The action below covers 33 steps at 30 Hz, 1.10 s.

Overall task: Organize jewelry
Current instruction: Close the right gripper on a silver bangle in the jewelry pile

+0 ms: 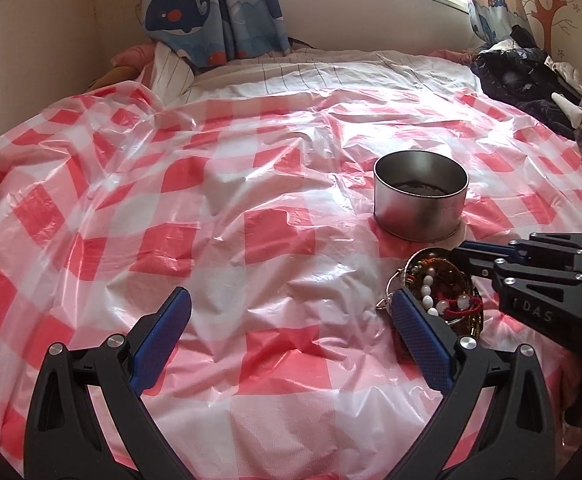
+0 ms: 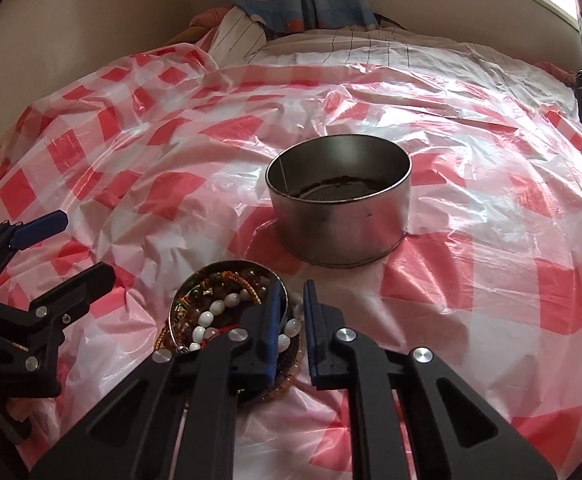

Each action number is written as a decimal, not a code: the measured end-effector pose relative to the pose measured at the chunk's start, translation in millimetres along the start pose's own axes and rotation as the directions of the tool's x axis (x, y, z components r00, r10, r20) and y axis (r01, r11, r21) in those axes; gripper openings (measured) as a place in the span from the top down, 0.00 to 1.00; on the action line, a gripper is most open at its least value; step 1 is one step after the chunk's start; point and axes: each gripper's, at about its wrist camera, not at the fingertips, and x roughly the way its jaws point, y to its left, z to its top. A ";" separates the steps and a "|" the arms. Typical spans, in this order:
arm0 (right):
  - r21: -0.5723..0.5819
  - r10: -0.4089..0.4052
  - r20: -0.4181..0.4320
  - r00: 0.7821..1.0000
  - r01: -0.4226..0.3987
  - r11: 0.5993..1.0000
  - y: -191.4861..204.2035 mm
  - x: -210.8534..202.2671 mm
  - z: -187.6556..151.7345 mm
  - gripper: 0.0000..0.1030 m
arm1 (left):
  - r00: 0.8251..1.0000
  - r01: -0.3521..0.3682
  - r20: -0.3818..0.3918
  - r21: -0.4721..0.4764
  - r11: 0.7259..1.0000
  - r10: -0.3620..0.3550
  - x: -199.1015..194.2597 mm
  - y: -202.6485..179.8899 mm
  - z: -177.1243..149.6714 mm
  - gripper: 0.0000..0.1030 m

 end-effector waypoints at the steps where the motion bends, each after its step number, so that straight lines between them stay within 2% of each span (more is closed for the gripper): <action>1: 0.002 0.004 0.002 1.000 -0.004 1.000 -0.1 -0.7 -0.9 0.91 | 1.000 0.003 0.001 0.002 1.000 -0.003 0.0 -0.6 0.4 0.06; 3: 0.002 0.018 0.005 1.000 -0.018 1.000 -0.5 -3.5 -1.0 0.97 | 1.000 0.011 0.000 0.004 1.000 -0.011 0.0 -1.0 0.3 0.06; 11: 0.045 0.012 0.100 0.995 -0.017 0.999 -6.6 -39.6 -7.6 0.97 | 0.999 0.026 -0.018 -0.021 0.999 -0.026 2.7 2.2 -2.1 0.06; 14: 0.094 0.015 0.118 0.993 -0.026 0.995 -17.2 -54.7 -12.4 0.97 | 0.996 0.087 -0.018 -0.029 0.996 -0.087 2.5 0.6 -2.0 0.06; 17: 0.145 -0.021 0.127 0.992 0.002 0.989 -30.9 -67.8 -20.7 0.97 | 0.986 0.166 -0.026 0.021 0.986 -0.165 3.6 -13.6 -4.2 0.06; 21: 0.204 -0.102 0.103 0.989 0.079 0.976 -50.7 -67.7 -25.1 0.97 | 0.977 0.211 -0.055 0.123 0.970 -0.205 9.3 -39.9 -10.9 0.08; 23: 0.221 -0.108 0.082 0.991 0.088 0.971 -56.6 -63.3 -25.8 0.99 | 0.968 0.246 -0.087 0.136 0.960 -0.236 14.0 -45.8 -16.0 0.22; 26: 0.212 -0.134 0.057 0.989 0.119 0.970 -57.5 -58.8 -27.9 0.99 | 0.942 0.323 -0.129 0.097 0.941 -0.310 21.0 -44.7 -20.9 0.41; 27: 0.212 -0.142 0.046 0.989 0.130 0.969 -57.9 -56.7 -28.4 0.99 | 0.931 0.353 -0.133 0.076 0.933 -0.341 21.7 -43.0 -21.9 0.43; 29: 0.222 -0.151 0.030 0.988 0.141 0.965 -60.7 -54.3 -29.9 0.99 | 0.920 0.376 -0.145 0.059 0.925 -0.364 23.0 -42.2 -23.6 0.51; 33: 0.230 -0.168 0.015 0.986 0.161 0.960 -62.9 -51.2 -33.2 0.98 | 0.907 0.394 -0.178 0.043 0.918 -0.381 24.5 -42.8 -28.3 0.57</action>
